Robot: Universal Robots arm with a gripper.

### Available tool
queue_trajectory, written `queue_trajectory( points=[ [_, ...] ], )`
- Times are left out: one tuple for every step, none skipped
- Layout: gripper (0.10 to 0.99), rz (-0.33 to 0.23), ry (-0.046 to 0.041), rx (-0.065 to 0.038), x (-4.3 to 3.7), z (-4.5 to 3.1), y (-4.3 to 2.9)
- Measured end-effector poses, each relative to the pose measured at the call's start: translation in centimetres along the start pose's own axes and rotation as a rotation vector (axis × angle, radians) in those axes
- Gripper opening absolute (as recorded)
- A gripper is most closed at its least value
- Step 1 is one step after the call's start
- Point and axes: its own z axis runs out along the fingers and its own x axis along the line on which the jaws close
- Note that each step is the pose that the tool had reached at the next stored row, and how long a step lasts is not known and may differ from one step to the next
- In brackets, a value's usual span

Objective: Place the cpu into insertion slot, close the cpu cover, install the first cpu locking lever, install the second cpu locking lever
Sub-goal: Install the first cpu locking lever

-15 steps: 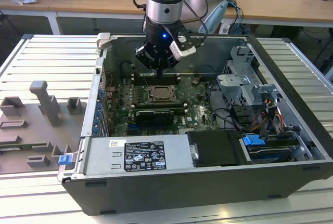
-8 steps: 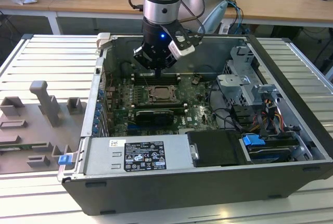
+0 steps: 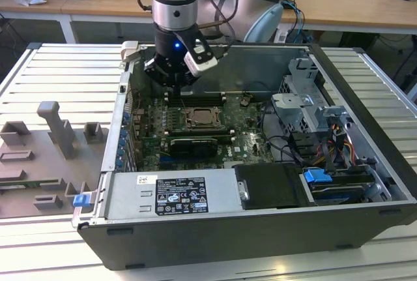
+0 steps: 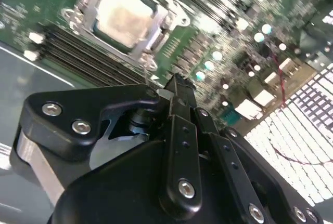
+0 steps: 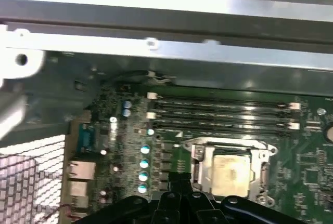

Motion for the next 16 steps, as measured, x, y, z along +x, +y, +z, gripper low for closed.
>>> queue_trajectory(
  points=[
    [0.106,0.000,-0.0003,-0.002,0.53,0.06,0.11],
    [0.106,0.000,-0.0002,-0.003,0.70,0.10,0.33],
    [0.106,0.000,-0.0003,-0.004,0.80,0.15,0.52],
    [0.106,0.000,-0.0003,-0.004,0.85,0.17,0.65],
    [0.106,0.000,-0.0003,-0.004,0.88,0.19,0.81],
    [0.106,0.000,-0.0004,-0.004,0.89,0.21,0.99],
    [0.106,0.000,-0.0003,-0.004,0.88,0.23,1.15],
    [0.106,0.000,-0.0004,-0.004,0.86,0.27,1.42],
    [0.106,0.000,-0.0003,-0.004,0.85,0.28,1.60],
    [0.106,0.000,-0.0004,-0.004,0.82,0.34,2.02],
    [0.106,0.000,-0.0003,-0.004,0.81,0.37,2.25],
    [0.106,0.000,-0.0003,-0.004,0.73,0.41,2.45],
    [0.106,0.000,-0.0002,-0.004,0.47,0.45,2.50],
    [0.106,0.000,-0.0003,-0.004,0.03,0.49,2.52],
    [0.106,0.000,-0.0003,-0.004,-0.56,0.55,2.51],
    [0.106,0.000,-0.0003,-0.004,-1.23,0.69,2.47]
  ],
)
